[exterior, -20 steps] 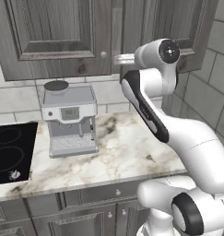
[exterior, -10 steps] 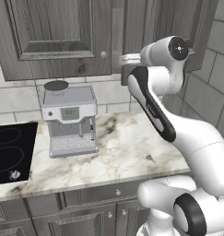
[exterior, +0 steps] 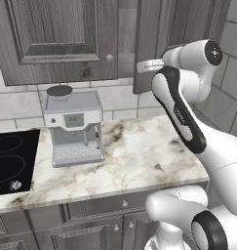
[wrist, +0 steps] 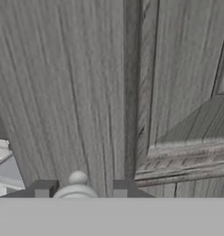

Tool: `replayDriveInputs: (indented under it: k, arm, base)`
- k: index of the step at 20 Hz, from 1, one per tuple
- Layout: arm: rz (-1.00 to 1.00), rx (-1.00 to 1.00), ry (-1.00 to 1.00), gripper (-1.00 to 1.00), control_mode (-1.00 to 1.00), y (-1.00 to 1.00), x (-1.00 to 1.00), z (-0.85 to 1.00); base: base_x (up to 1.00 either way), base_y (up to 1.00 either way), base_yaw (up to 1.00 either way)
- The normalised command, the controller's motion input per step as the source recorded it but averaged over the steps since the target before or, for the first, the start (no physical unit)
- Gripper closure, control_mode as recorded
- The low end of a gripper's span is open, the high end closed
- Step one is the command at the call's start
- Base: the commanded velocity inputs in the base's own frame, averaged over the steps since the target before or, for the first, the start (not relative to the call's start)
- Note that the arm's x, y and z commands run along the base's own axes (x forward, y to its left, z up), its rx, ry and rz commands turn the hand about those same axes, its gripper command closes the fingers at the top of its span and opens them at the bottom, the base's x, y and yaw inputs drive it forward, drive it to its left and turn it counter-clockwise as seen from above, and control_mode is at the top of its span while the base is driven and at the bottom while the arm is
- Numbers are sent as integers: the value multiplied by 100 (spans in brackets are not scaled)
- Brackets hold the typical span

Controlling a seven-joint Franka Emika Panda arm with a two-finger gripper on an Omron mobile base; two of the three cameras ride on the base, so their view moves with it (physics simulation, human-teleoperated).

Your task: Get the candle and the beer from the cabinet and move them to the dining counter.

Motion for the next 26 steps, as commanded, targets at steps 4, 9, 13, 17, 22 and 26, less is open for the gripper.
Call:
replayDriveInputs:
  k: [4, 9, 13, 17, 22, 26]
  arm:
    - [10, 0, 0, 100, -100, -43, -18, -21]
    - [7, 0, 3, 100, -100, -34, -15, -14]
    - [6, 0, 3, 100, -100, -32, -19, -12]
    - [5, 0, 5, 100, -100, -29, -22, -11]
    - [4, 0, 5, 100, -100, -25, -23, -10]
    - [3, 0, 4, 100, -100, -19, -24, -13]
  base:
    - [0, 0, 0]
    - [0, 0, 0]
    - [0, 0, 0]
    - [0, 0, 0]
    - [0, 0, 0]
    - [0, 0, 0]
